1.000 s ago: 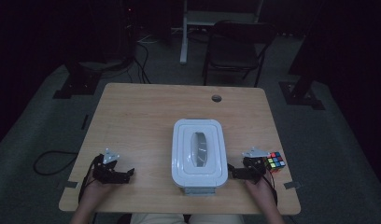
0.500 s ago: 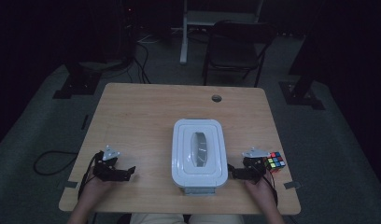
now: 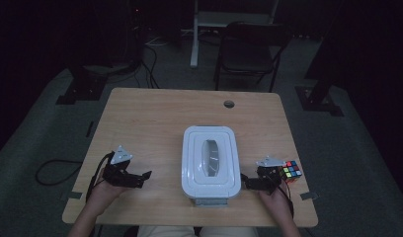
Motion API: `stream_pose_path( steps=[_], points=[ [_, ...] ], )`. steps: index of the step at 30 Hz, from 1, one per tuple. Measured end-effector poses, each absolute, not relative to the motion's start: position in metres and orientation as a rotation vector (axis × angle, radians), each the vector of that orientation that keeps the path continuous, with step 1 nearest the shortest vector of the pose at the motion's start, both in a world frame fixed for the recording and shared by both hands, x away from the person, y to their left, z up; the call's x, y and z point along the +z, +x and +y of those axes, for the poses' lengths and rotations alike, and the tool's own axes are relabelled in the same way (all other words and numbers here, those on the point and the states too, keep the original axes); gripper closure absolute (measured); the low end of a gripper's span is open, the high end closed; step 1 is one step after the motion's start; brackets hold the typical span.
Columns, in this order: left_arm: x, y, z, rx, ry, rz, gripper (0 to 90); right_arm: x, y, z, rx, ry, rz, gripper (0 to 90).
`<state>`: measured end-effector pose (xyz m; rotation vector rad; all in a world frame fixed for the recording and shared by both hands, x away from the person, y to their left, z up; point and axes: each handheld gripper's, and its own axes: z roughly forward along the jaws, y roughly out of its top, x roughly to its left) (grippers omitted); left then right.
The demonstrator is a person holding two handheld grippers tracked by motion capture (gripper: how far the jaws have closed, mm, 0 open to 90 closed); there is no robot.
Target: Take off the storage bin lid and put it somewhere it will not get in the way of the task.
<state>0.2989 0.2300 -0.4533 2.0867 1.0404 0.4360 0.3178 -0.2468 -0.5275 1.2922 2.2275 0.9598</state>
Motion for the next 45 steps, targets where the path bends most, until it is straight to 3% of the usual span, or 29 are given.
stream_pose_path(
  steps=[22, 45],
  points=[
    [-0.412, 0.299, 0.187, 0.423, 2.111, 0.845, 2.2, -0.527, 0.318, -0.247, 0.959, 1.292, 2.228, 13.1],
    [-0.385, 0.297, 0.135, 0.292, 2.115, 0.615, 2.2, -0.527, 0.318, -0.247, 0.959, 1.293, 2.227, 13.1]
  ],
)
